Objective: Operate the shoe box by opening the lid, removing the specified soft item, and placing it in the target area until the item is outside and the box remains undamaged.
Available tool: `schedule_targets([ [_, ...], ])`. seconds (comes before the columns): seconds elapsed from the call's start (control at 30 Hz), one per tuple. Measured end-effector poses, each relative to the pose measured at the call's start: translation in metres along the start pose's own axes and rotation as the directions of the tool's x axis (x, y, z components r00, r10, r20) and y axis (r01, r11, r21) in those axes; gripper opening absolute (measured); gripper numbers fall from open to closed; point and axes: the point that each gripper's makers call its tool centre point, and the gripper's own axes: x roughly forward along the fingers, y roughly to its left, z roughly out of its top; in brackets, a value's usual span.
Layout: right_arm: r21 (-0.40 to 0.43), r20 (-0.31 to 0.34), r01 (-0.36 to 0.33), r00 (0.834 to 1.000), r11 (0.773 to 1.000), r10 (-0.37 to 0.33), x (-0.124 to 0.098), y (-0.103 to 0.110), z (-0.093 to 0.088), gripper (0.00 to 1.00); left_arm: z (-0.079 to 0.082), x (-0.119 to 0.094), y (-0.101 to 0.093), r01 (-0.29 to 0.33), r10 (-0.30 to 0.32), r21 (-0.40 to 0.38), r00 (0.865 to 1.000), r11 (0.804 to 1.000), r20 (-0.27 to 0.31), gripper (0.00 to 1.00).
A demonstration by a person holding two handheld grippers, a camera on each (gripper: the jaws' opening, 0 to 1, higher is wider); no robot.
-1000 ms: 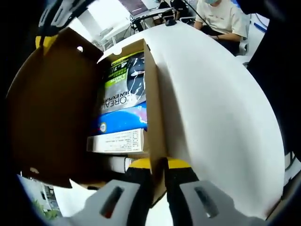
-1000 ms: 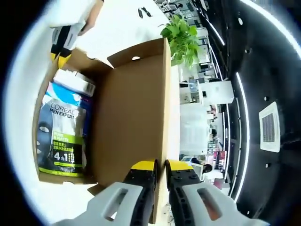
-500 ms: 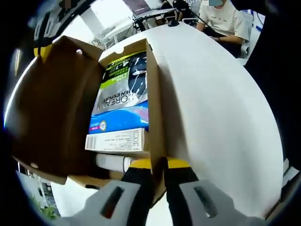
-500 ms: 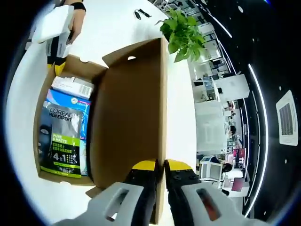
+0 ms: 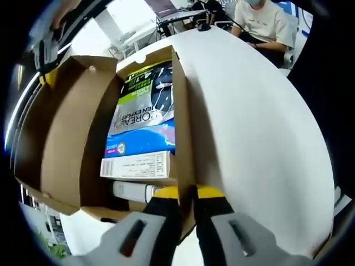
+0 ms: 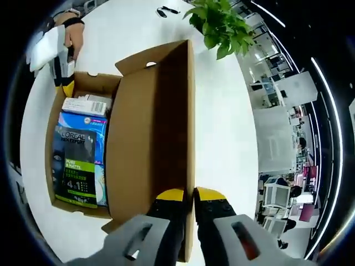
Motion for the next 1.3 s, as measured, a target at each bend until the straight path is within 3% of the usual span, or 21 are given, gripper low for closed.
schedule_targets([
  [0.47,-0.005,-0.040,-0.095,0.995,0.995,0.095,0.027,-0.004,-0.009,0.03,0.004,0.000,-0.005,0.018,-0.018,-0.002,1.000,1.000,0.022,0.06],
  [0.77,0.031,-0.061,-0.108,0.992,0.994,0.110,0.042,-0.004,-0.012,0.03,0.003,0.003,0.001,0.021,-0.021,-0.005,0.999,1.000,0.029,0.06],
  [1.3,0.049,-0.054,-0.200,0.978,0.979,0.202,0.065,0.000,-0.016,0.03,0.001,0.006,0.006,0.024,-0.024,-0.009,0.999,1.000,0.033,0.06],
])
